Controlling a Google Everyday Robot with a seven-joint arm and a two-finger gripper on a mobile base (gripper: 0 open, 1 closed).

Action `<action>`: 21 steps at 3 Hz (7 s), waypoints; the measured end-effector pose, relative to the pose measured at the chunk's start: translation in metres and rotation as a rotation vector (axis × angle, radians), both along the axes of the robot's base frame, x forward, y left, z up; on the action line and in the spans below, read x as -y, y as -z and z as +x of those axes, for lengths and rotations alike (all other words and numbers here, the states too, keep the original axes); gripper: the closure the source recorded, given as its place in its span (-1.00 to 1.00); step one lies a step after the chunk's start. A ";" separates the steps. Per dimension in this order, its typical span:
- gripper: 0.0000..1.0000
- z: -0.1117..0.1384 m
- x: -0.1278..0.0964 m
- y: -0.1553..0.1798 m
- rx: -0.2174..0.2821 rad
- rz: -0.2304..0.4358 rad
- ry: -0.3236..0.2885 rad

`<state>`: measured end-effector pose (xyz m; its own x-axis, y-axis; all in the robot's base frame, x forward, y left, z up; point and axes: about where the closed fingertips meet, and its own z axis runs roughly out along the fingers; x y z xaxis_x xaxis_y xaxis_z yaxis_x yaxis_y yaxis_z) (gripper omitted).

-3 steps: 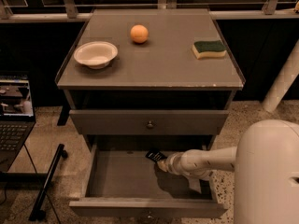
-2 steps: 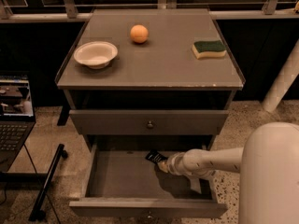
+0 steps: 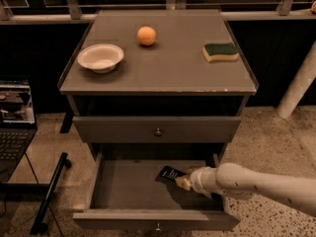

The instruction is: Pick rxbar chocolate from middle drawer and place on counter

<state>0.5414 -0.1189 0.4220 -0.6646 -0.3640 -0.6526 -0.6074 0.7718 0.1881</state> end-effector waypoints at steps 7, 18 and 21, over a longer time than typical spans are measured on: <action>1.00 -0.099 -0.045 -0.247 0.332 0.016 -0.189; 1.00 0.001 -0.059 -0.596 1.047 -0.079 -0.137; 1.00 0.108 -0.029 -0.563 0.914 0.153 -0.119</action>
Offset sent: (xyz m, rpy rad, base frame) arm -0.0213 -0.0236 0.1337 0.0274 -0.2260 0.1235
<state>0.6492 -0.0897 0.9852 0.1666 -0.2634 -0.9502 -0.6437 0.7010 -0.3072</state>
